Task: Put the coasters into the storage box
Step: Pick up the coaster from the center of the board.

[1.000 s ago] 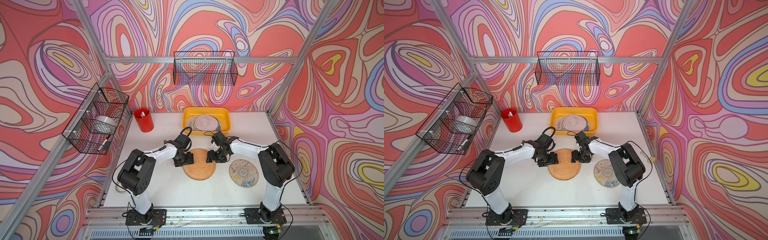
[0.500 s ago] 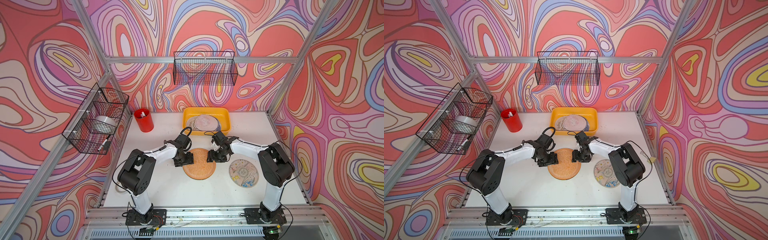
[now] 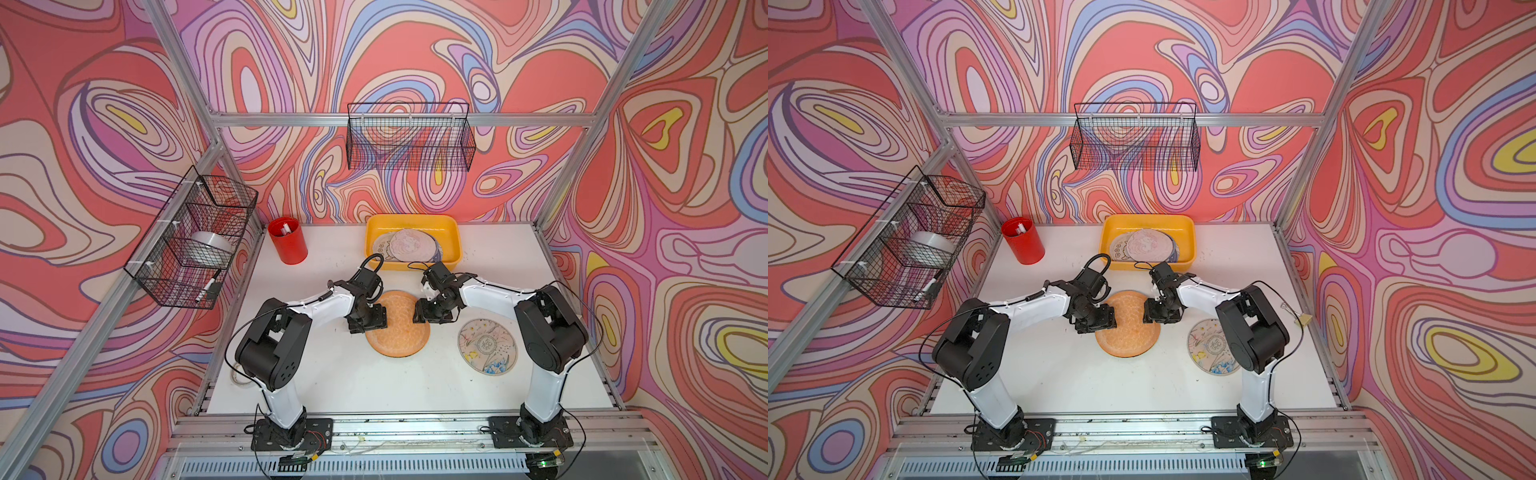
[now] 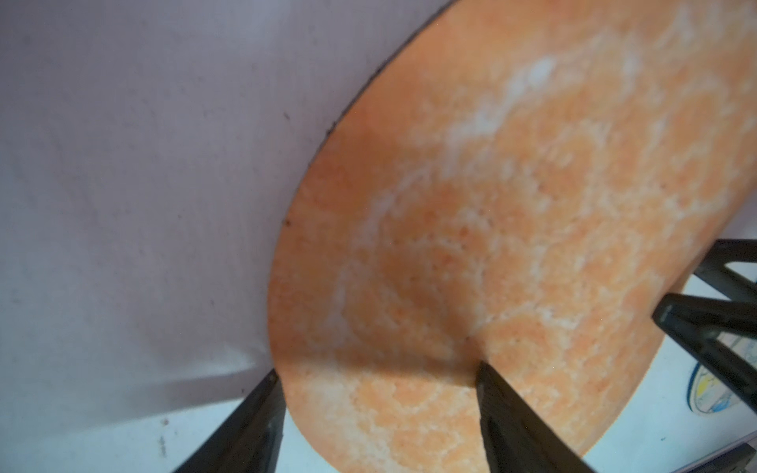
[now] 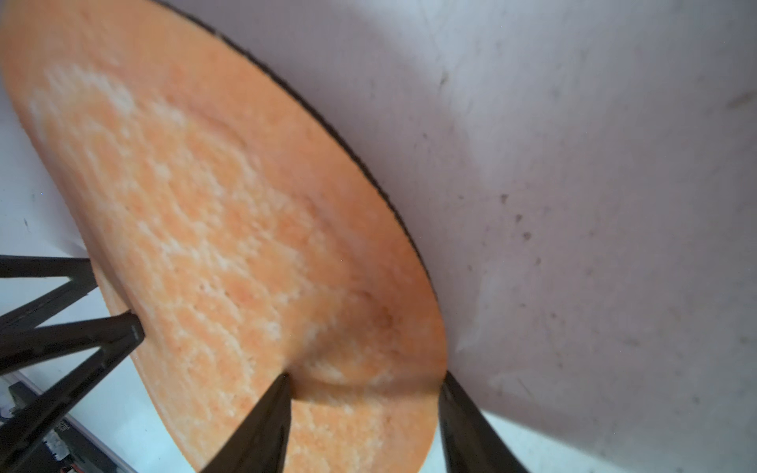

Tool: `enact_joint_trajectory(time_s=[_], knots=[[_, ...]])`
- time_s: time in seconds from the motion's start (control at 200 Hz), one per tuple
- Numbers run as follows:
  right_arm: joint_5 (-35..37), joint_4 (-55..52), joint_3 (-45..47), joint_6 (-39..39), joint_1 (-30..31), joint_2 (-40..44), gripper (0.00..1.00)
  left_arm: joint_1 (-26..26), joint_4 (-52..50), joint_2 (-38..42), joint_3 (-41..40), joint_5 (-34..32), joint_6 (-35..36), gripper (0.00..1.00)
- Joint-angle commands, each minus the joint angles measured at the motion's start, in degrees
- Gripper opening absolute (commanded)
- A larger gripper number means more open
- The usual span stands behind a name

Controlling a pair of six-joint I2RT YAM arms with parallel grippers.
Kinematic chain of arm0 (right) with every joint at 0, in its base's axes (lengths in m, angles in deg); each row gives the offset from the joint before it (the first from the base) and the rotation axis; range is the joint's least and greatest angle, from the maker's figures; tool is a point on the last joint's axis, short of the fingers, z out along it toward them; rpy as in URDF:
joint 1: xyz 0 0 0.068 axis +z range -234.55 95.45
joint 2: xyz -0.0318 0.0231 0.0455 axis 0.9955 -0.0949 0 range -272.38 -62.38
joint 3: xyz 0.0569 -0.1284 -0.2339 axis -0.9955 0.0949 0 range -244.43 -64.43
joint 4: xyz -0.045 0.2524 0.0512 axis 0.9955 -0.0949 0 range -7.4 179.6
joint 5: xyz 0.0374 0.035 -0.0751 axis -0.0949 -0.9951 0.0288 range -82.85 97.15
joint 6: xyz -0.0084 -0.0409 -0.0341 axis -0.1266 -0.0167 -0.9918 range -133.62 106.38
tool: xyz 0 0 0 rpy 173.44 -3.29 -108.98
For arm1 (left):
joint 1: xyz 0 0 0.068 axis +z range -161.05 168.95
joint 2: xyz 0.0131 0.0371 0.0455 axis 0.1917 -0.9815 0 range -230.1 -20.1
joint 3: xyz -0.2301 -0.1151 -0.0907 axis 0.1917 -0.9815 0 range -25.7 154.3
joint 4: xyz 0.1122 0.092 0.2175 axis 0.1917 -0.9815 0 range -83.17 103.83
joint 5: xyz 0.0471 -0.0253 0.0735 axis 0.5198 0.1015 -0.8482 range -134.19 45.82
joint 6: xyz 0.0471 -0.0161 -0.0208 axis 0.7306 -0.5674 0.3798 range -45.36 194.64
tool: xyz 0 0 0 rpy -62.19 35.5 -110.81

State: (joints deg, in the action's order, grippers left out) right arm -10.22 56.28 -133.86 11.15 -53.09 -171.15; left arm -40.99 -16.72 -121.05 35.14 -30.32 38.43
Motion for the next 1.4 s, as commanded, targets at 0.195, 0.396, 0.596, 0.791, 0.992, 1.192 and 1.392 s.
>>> enact_joint_trajectory(time_s=[0.195, 0.396, 0.596, 0.791, 0.992, 1.192, 1.392], knots=[[-3.6, 1.7, -0.3, -1.0, 1.8, -5.0, 0.41, -0.8, -0.2, -4.2, -1.5, 4.1, 0.3, 0.73], [-3.6, 1.9, -0.3, -1.0, 1.8, -4.7, 0.48, -0.9, 0.5, -4.9, -0.6, 5.3, 0.3, 0.72], [-3.8, 1.6, -0.3, -1.1, 1.8, -4.7, 0.53, -0.9, 3.6, -2.8, -2.5, 6.6, 0.3, 0.78], [-2.8, 3.8, 2.3, -0.7, 1.9, -1.4, 0.78, -0.9, 2.8, -3.9, -1.9, 6.2, 0.4, 0.78], [-4.9, 5.6, 3.0, -1.4, 1.9, -1.3, 0.90, -0.9, -2.3, -9.7, 3.3, 6.5, 2.3, 0.77], [-5.1, 5.0, 3.8, -1.1, 1.8, -2.0, 0.82, -0.9, -3.4, -11.1, 5.0, 6.7, 2.0, 0.75], [-4.5, 5.6, 3.9, -1.0, 1.8, -1.3, 0.65, -0.9, -2.7, -10.4, 3.4, 6.9, 1.8, 0.75]])
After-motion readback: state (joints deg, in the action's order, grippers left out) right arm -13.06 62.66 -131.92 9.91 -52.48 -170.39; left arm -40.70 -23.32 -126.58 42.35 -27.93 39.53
